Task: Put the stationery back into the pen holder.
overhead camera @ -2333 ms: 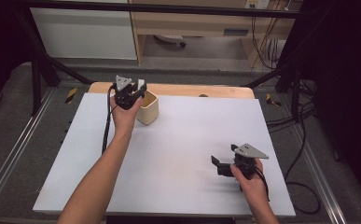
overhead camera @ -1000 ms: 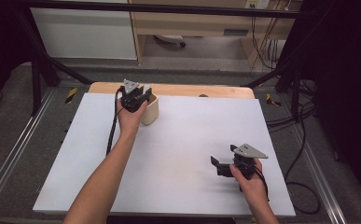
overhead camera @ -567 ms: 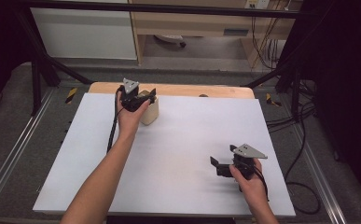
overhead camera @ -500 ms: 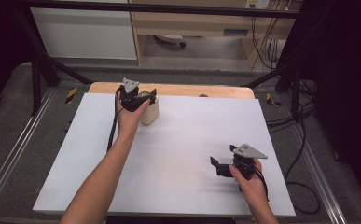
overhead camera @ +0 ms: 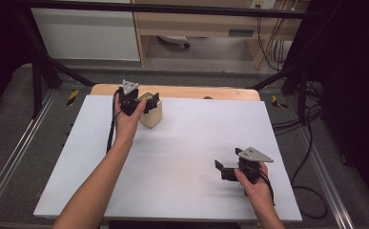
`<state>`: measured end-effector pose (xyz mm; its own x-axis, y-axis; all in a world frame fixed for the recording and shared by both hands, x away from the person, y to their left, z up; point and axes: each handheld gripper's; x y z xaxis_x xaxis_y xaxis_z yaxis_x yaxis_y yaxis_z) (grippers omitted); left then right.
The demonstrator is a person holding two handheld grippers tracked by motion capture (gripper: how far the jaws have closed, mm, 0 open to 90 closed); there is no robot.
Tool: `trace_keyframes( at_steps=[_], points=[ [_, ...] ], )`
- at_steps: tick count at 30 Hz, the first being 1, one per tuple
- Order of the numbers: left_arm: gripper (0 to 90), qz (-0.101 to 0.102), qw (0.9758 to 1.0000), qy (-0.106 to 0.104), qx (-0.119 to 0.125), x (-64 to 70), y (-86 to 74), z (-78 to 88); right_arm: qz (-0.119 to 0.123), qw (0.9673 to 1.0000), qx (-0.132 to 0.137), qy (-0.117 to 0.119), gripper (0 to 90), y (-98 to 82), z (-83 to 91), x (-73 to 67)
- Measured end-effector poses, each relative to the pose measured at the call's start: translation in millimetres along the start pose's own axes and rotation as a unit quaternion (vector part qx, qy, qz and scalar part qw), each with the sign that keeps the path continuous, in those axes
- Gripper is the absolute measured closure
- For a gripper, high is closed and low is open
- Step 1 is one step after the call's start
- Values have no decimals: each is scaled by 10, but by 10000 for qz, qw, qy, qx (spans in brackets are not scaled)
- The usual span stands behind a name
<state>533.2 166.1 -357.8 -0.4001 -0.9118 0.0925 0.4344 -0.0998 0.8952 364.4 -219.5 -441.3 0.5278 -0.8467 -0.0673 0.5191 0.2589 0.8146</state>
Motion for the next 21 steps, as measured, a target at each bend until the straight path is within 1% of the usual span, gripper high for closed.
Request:
trace_keyframes(
  at_steps=[4, 6, 8, 12, 13, 15, 21],
  points=[
    [79, 3, 10000, -57, -23, -11, -35, 126, -3, 10000, 7, -7, 40, 3, 6, -5],
    [78, -5, 10000, -72, 4, -16, -56, 190, 13, 10000, 19, -2, 36, 8, 10, -7],
    [69, -89, 9999, -44, 43, -26, -74, 250, 4, 10000, 25, -6, 29, 9, 12, -8],
    [40, -152, 9998, -17, -94, -24, -109, 372, -9, 10000, 21, -15, 25, 10, 7, -9],
    [40, -209, 9998, -28, -69, -31, -120, 405, -5, 10000, 20, -11, 25, 10, 11, -9],
    [40, -194, 9997, -121, -35, -32, -155, 472, 0, 10000, 15, -9, 25, 9, 14, -12],
    [39, -61, 9998, -169, 64, -85, -207, 639, 7, 10000, 31, 3, 23, 16, 10, -10]
  ],
)
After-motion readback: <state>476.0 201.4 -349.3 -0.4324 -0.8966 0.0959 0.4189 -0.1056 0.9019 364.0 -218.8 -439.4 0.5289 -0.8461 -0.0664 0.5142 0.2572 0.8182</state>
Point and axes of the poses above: each handheld gripper's, and its own axes: z roughly backward along the jaws, y roughly out of its top, x roughly to its right, and after that the axes turned 10 degrees about -x, right-handed
